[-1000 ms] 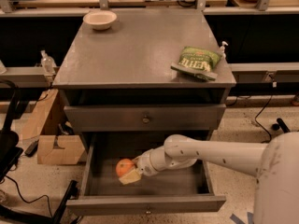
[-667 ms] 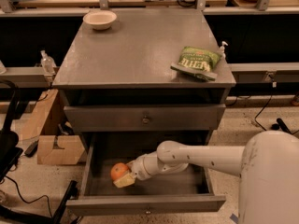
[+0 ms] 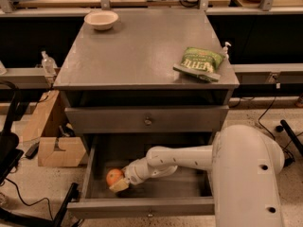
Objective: Place orange into middle drawer
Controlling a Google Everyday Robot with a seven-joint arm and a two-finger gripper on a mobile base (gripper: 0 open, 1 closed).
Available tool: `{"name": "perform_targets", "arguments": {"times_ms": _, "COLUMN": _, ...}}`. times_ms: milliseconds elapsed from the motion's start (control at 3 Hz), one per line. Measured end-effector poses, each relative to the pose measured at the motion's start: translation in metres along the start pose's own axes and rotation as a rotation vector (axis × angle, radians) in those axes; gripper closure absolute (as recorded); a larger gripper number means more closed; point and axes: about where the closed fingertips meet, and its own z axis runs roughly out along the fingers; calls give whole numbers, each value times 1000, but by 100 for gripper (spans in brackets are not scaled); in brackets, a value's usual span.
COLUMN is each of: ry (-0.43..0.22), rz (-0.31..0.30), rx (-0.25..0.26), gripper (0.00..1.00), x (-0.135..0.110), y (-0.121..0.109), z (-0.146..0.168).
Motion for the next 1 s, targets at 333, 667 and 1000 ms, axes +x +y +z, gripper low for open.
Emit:
{"name": "perform_targets", "arguments": {"times_ms": 333, "ry": 0, "rz": -2, "rx": -6, "gripper": 82, "x": -1, "y": 3, "z": 1}}
{"name": "perform_targets", "arguments": {"times_ms": 667, "ry": 1, "rz": -3, "rx": -10, "gripper": 59, "x": -1, "y": 4, "z": 2}}
{"name": "perform_targets", "arguments": {"times_ms": 1000, "ry": 1, "rz": -3, "rx": -13, "gripper": 35, "x": -1, "y": 6, "z": 4}}
